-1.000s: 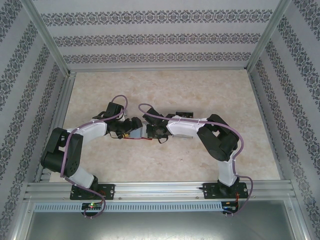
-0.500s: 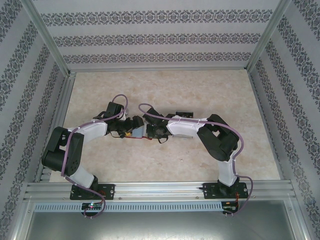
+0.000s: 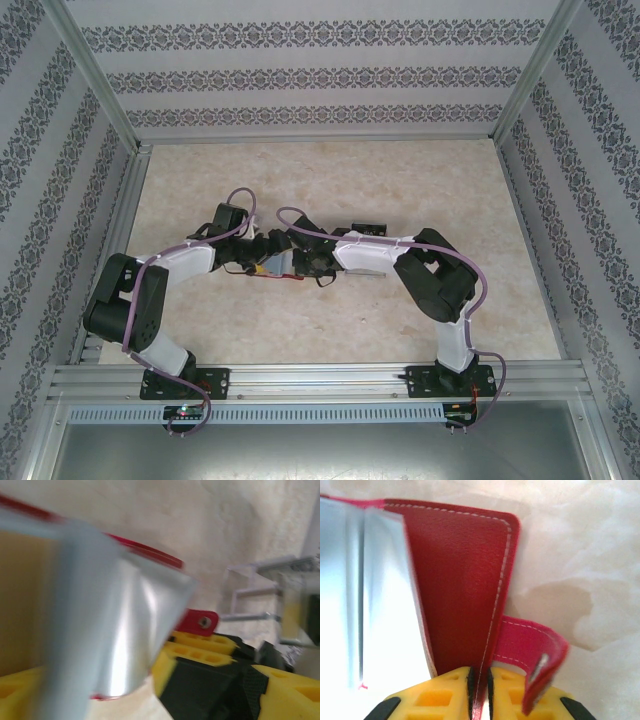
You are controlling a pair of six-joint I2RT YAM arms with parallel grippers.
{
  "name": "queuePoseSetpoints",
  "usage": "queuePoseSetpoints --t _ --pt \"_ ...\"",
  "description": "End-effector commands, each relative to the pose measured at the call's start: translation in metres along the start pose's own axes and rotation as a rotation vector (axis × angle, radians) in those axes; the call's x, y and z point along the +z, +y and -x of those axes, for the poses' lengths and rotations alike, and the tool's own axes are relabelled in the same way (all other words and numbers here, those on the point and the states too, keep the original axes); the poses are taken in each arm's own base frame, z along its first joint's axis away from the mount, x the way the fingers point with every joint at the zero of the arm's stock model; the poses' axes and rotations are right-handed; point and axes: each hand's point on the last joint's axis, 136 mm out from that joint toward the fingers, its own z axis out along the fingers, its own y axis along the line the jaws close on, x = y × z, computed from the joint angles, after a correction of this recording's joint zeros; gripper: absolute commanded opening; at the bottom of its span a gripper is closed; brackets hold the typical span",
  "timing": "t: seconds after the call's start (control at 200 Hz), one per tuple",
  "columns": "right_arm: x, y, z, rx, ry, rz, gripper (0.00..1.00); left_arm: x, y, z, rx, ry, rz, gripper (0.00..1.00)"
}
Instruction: Take the credit cards out of the card holder
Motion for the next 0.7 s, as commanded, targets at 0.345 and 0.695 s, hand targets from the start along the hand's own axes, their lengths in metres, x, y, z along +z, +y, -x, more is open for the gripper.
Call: queuePoseSetpoints --t 0.345,0.695 --pt "0.003 -0.005 -0.013 0.004 0.009 -0.015 0.19 -0.003 -0.048 -0.002 0.077 0.027 -0.148 0.9" --pt "-0.041 -0.014 0.008 0.023 -0.107 -0.013 0.21 -0.019 -0.027 0.016 0.075 -0.087 0.003 0.89"
